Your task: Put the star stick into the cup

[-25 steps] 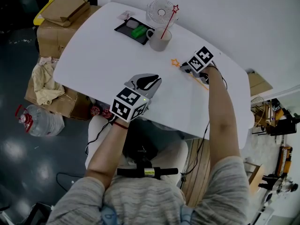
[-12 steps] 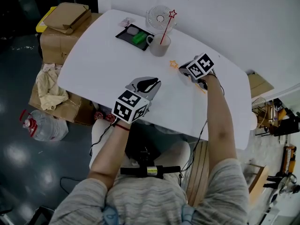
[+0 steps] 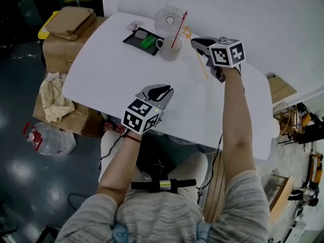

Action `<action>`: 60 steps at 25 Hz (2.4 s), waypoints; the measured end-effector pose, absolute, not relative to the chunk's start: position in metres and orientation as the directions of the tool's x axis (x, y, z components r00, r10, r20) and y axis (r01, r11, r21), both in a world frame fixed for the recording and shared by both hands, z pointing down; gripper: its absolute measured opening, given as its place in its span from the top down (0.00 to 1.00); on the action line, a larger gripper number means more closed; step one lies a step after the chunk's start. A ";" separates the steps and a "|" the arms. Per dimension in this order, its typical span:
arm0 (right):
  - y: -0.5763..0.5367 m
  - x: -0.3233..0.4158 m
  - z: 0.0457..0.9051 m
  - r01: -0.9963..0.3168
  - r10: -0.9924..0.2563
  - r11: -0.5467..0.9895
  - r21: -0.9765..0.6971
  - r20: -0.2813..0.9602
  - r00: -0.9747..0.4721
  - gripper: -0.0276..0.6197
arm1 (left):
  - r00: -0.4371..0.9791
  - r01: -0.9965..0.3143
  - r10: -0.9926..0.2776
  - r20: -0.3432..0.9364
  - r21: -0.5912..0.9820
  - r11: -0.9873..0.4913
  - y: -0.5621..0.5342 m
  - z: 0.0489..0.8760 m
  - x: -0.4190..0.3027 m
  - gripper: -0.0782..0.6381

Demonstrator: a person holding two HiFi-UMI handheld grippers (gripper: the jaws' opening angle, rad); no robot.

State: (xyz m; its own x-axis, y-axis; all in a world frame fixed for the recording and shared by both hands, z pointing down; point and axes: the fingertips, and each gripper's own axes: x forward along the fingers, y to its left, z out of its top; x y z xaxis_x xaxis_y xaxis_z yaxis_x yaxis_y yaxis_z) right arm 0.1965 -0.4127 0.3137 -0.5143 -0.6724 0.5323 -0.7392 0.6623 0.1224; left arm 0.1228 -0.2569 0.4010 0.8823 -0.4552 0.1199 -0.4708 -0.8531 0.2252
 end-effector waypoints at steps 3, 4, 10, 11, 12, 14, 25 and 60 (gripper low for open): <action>-0.428 0.186 0.281 -0.772 -0.744 0.620 0.140 0.420 -0.520 0.93 | 0.882 -0.472 -0.457 0.116 0.223 -0.853 -0.257 0.398 0.123 0.82; -0.432 0.183 0.272 -0.783 -0.765 0.604 0.147 0.385 -0.517 0.93 | 0.881 -0.473 -0.459 0.116 0.223 -0.852 -0.258 0.398 0.123 0.82; -0.451 0.177 0.220 -0.857 -0.868 0.495 0.140 0.122 -0.482 0.93 | 0.878 -0.478 -0.464 0.117 0.223 -0.849 -0.260 0.398 0.118 0.82; -0.453 0.176 0.211 -0.870 -0.879 0.478 0.119 0.062 -0.474 0.93 | 0.878 -0.479 -0.465 0.118 0.223 -0.849 -0.261 0.399 0.118 0.82; -0.455 0.176 0.205 -0.881 -0.886 0.462 0.100 0.009 -0.463 0.93 | 0.878 -0.479 -0.465 0.118 0.224 -0.849 -0.261 0.400 0.117 0.82; -0.458 0.176 0.198 -0.899 -0.896 0.433 0.073 -0.076 -0.438 0.93 | 0.879 -0.478 -0.463 0.118 0.224 -0.849 -0.261 0.401 0.117 0.82; -0.466 0.187 0.242 -0.939 -0.929 0.341 -0.043 -0.169 -0.329 0.93 | 0.879 -0.476 -0.461 0.117 0.223 -0.851 -0.260 0.400 0.117 0.82; -0.331 0.210 0.314 -0.899 -0.927 0.371 -0.232 -0.039 -0.373 0.78 | 0.886 -0.463 -0.447 0.125 0.170 -0.870 -0.233 0.384 0.133 0.82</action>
State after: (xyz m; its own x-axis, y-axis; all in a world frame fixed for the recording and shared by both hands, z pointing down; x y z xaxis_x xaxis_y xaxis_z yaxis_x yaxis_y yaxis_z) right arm 0.2104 -0.3314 0.3141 -0.3726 -0.9272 -0.0391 -0.8992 0.3711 -0.2319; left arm 0.1335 -0.2325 0.3843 0.8859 -0.4466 0.1252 -0.4627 -0.8701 0.1697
